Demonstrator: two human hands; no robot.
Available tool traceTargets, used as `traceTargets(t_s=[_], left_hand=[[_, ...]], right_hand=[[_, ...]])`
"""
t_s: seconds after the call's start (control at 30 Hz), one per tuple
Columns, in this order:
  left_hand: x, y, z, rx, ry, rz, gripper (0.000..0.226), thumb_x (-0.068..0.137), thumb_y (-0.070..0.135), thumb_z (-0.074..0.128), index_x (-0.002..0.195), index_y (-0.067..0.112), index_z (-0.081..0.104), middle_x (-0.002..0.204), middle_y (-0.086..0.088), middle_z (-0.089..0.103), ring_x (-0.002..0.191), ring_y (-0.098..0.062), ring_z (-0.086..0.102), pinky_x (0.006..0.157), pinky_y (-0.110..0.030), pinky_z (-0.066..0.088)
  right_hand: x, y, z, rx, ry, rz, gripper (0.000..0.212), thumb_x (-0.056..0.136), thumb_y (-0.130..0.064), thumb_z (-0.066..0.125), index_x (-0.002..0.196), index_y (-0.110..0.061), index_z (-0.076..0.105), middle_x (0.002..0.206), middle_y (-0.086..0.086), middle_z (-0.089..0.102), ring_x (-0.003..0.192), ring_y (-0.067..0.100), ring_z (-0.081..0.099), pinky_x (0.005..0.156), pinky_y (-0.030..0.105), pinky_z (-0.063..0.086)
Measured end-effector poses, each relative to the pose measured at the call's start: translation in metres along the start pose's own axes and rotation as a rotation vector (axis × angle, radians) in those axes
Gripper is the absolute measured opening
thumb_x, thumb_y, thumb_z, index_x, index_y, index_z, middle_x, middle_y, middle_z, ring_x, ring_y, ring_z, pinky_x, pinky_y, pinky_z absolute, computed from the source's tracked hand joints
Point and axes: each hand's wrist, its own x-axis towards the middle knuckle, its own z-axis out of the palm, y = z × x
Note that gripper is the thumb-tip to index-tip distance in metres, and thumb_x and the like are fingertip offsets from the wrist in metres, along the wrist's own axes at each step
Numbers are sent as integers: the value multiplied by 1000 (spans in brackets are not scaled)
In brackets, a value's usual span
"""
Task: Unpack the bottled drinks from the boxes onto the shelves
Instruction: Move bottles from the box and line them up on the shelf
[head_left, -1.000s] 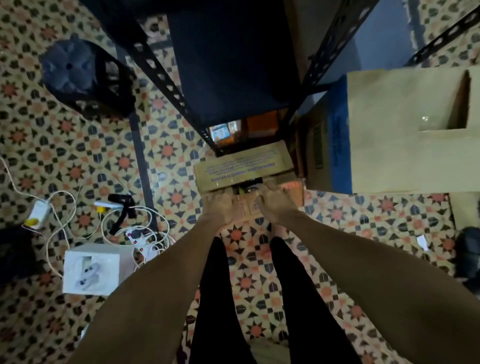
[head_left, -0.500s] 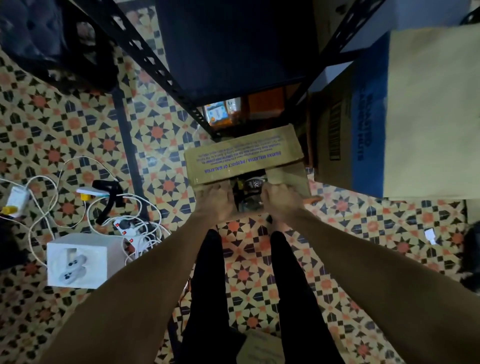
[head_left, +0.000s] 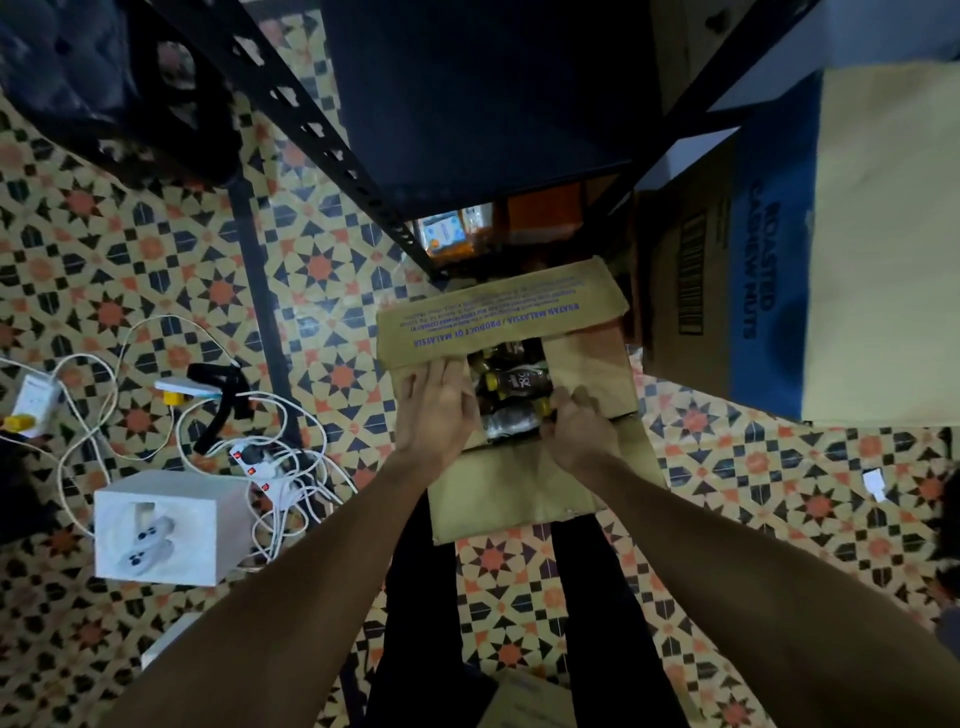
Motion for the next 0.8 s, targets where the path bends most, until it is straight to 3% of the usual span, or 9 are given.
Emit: traceTargets(t_s=[0.07, 0.17, 0.27, 0.37, 0.57, 0.67, 0.8], left_hand=[[6, -7, -7, 75, 82, 47, 49, 89, 20, 50, 137, 12, 47, 134, -13, 48, 129, -32, 44, 105, -45, 35], [31, -19, -24, 108, 131, -13, 54, 92, 21, 50, 144, 10, 40, 158, -19, 26, 148, -34, 22, 116, -52, 27], [55, -29, -39, 100, 97, -67, 54, 94, 21, 47, 145, 9, 35, 165, -20, 5, 152, -35, 9, 119, -55, 23], [62, -29, -44, 109, 74, -67, 57, 94, 21, 47, 148, 8, 33, 165, -20, 3, 152, -36, 7, 118, -54, 24], [45, -20, -27, 117, 6, -56, 55, 95, 22, 48, 147, 11, 33, 165, -18, 5, 151, -34, 10, 118, -52, 23], [35, -10, -12, 72, -108, -67, 54, 98, 22, 44, 150, 13, 30, 165, -16, 7, 152, -32, 6, 120, -52, 20], [31, 8, 14, 97, -303, -54, 52, 100, 23, 43, 151, 19, 33, 163, -11, 11, 150, -33, 10, 118, -51, 22]], right_hand=[[7, -1, 1, -41, 98, 31, 53, 95, -35, 61, 136, -16, 35, 138, 17, 38, 127, 38, 42, 96, 50, 47], [20, -1, 1, -111, 179, 101, 78, 88, -40, 72, 144, -19, 22, 142, 20, 30, 129, 40, 41, 97, 49, 46], [30, 2, 4, -239, 177, 126, 105, 84, -45, 74, 153, -23, -2, 153, 23, 18, 133, 41, 38, 102, 47, 44], [36, 6, 3, -272, 165, 140, 114, 88, -39, 70, 153, -27, -23, 161, 24, 2, 139, 43, 31, 108, 48, 41], [21, 0, -20, 60, 162, 150, 117, 80, -38, 77, 157, -30, -10, 159, 20, 13, 146, 44, 22, 114, 57, 34], [16, 7, -42, 295, 181, 219, 107, 83, -27, 73, 157, -33, -5, 155, 20, 31, 138, 45, 39, 108, 59, 39], [23, 15, -65, 297, 143, 244, 81, 92, -25, 67, 157, -24, 20, 140, 18, 54, 123, 40, 56, 99, 53, 49]])
